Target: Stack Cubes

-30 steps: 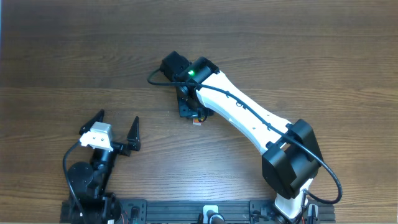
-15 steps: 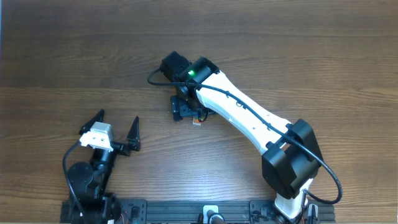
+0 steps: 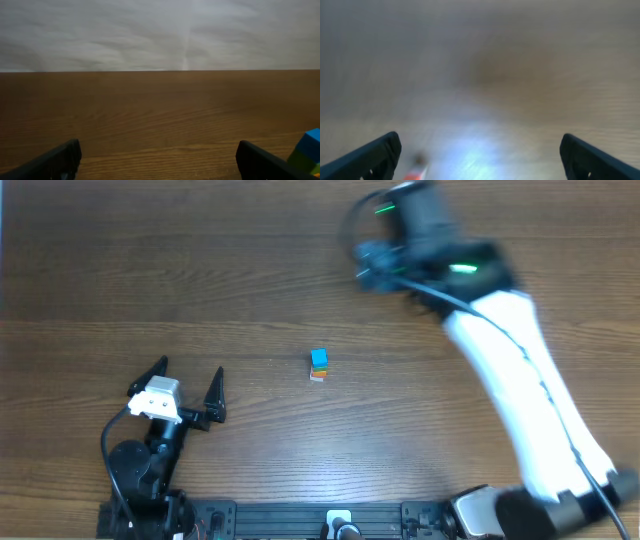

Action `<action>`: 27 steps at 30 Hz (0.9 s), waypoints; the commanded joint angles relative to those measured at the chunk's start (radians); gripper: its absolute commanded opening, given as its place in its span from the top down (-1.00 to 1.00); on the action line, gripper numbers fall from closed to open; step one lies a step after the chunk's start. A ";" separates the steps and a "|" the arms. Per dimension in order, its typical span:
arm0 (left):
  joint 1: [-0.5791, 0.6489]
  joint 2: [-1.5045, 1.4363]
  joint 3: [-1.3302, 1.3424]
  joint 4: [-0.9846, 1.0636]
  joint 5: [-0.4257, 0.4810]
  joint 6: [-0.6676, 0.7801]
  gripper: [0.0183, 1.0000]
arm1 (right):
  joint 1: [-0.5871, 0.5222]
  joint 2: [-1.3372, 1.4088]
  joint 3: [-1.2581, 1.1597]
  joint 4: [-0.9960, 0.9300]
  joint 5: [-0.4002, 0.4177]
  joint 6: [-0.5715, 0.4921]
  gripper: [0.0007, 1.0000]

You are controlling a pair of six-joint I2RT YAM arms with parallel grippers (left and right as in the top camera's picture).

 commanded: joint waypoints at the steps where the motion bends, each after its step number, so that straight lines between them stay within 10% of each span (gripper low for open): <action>1: 0.005 -0.006 -0.007 0.003 0.005 0.014 -1.00 | -0.155 -0.156 -0.171 0.119 0.036 -0.143 -0.99; 18: 0.005 -0.006 -0.007 0.003 0.006 0.014 -1.00 | -0.290 -1.013 -1.265 0.942 -0.056 -0.292 -0.98; 27: 0.005 -0.006 -0.007 0.003 0.005 0.014 -1.00 | -0.287 -1.335 -1.565 1.055 -0.074 -0.309 -0.98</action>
